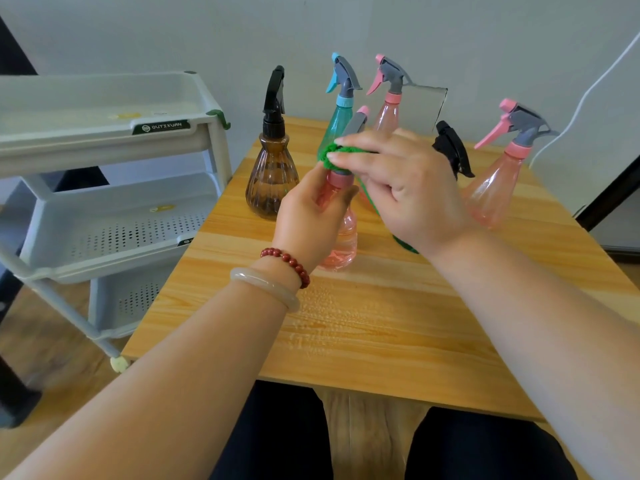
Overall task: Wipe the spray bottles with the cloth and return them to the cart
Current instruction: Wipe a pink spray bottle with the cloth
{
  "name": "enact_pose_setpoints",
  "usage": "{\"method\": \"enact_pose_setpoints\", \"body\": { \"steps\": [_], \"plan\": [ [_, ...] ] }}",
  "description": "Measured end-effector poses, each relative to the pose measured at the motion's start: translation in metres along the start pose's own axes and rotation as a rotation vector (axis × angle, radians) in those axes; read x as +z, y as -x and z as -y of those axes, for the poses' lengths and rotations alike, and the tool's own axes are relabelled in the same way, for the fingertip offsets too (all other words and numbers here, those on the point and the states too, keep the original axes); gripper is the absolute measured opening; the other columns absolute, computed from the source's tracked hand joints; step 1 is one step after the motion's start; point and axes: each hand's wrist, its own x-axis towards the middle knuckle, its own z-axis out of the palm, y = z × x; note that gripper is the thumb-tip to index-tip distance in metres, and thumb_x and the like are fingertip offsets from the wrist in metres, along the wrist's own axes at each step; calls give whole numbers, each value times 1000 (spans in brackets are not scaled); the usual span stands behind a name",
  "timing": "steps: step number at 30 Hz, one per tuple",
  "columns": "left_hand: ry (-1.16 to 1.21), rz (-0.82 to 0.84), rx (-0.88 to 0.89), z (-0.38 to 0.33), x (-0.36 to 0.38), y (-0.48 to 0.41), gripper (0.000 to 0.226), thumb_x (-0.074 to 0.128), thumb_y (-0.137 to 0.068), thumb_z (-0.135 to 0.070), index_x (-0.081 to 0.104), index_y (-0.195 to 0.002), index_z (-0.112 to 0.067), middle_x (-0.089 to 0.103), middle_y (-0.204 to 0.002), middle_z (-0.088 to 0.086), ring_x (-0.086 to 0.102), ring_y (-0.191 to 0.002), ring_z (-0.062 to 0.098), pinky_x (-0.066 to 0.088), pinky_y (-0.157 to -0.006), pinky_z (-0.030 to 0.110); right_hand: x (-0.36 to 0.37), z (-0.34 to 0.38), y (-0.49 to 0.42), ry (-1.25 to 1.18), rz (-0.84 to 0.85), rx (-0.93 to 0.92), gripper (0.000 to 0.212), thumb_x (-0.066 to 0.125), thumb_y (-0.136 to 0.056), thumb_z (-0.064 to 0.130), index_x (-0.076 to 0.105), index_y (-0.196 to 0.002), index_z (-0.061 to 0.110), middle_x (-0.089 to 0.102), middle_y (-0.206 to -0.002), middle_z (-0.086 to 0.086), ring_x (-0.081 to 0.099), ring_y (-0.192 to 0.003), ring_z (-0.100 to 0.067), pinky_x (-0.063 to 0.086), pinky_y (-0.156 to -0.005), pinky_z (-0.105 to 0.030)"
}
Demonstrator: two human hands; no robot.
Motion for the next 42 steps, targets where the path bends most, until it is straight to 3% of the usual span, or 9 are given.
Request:
{"method": "enact_pose_setpoints", "body": {
  "steps": [6, 9, 14, 19, 23, 26, 32, 38, 42],
  "plan": [
    [5, 18, 10, 0, -1, 1, 27, 61, -96, -21, 60, -124, -20, 70, -97, -4, 65, -86, 4, 52, -77, 17, 7, -4, -7, -12, -75, 136, 26, 59, -93, 1, 73, -114, 9, 69, -120, -8, 65, -105, -31, 53, -89, -47],
    [-34, 76, 25, 4, -4, 2, 18, 58, -98, -22, 54, -115, -25, 64, -88, -14, 61, -77, -6, 45, -68, 10, 5, 3, 3, -59, -68, 99, 23, 60, -95, 4, 74, -112, 9, 69, -118, -7, 66, -101, -28, 52, -90, -41],
    [-131, 260, -4, 9, -7, 9, 52, 57, -98, -22, 37, -143, -36, 61, -108, -24, 58, -100, -10, 46, -84, 7, -3, 0, 24, -91, -216, 293, 22, 58, -96, 3, 73, -112, 5, 68, -117, -6, 62, -109, -15, 49, -97, -25],
    [-240, 136, 13, 2, -2, 1, 32, 54, -99, -30, 51, -131, -27, 58, -79, -15, 55, -70, -6, 42, -61, 9, 4, 5, 47, -30, -263, 304, 21, 59, -93, -4, 71, -110, -1, 63, -110, -18, 56, -106, -14, 41, -98, -17],
    [-256, 106, -4, 3, 0, 4, 37, 52, -100, -35, 49, -137, -32, 52, -67, -10, 49, -57, -2, 40, -52, 14, 12, 1, 46, 18, -215, 247, 21, 58, -95, 0, 72, -110, 1, 62, -108, -20, 58, -102, -24, 45, -94, -22],
    [-258, 102, -30, 2, 2, 6, 46, 52, -100, -35, 41, -144, -36, 48, -67, -11, 46, -55, -3, 39, -55, 18, 16, -6, 32, 53, -220, 221, 21, 59, -94, 1, 72, -110, 2, 63, -106, -19, 55, -102, -20, 39, -95, -12],
    [-244, 71, -14, 0, 0, 10, 55, 56, -98, -30, 36, -150, -30, 49, -66, -14, 50, -63, -9, 40, -59, 7, 32, -13, 30, -30, -145, 233, 21, 62, -93, 5, 71, -112, 4, 64, -101, -13, 59, -95, -20, 46, -85, -19],
    [-257, 64, -8, 3, 2, 9, 44, 57, -97, -31, 48, -141, -29, 54, -70, -11, 51, -64, -6, 40, -59, 7, 24, -20, 20, -59, -165, 222, 19, 61, -93, 7, 74, -107, 5, 67, -97, -9, 62, -86, -18, 52, -75, -27],
    [-256, 51, -13, 2, 0, 9, 35, 57, -98, -30, 55, -133, -25, 53, -68, -11, 50, -61, -6, 39, -58, 7, 32, -12, 22, -105, -166, 297, 21, 60, -93, 7, 73, -109, 4, 66, -96, -9, 60, -88, -14, 49, -80, -18]
  ]
}}
